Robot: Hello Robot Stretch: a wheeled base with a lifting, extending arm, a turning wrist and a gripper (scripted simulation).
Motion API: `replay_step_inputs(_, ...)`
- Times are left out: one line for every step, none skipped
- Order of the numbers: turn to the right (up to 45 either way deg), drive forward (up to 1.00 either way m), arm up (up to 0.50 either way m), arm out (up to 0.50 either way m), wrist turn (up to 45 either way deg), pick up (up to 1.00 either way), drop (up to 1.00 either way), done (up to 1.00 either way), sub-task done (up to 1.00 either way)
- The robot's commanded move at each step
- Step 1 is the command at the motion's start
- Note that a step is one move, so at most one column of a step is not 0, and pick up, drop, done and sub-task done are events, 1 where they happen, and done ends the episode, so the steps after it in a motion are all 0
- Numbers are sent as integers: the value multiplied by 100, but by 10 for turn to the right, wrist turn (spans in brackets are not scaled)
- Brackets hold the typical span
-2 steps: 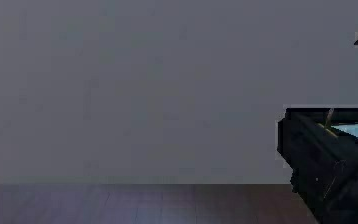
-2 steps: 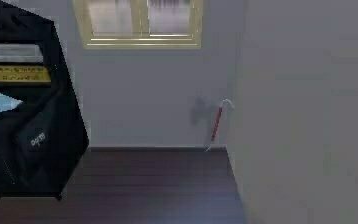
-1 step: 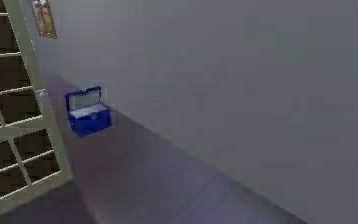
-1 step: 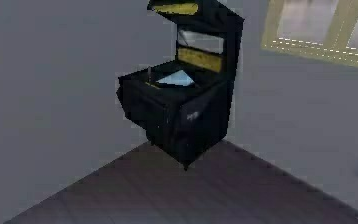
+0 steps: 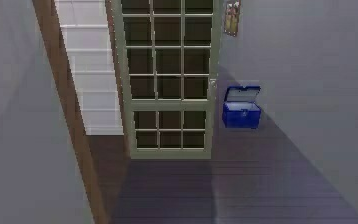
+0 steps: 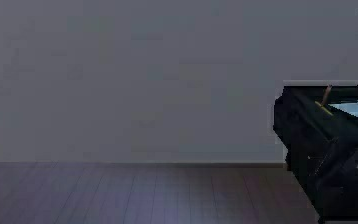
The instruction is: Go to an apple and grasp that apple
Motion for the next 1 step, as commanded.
replay_step_inputs(-60, 0, 0, 0, 0, 0, 0, 0, 0)
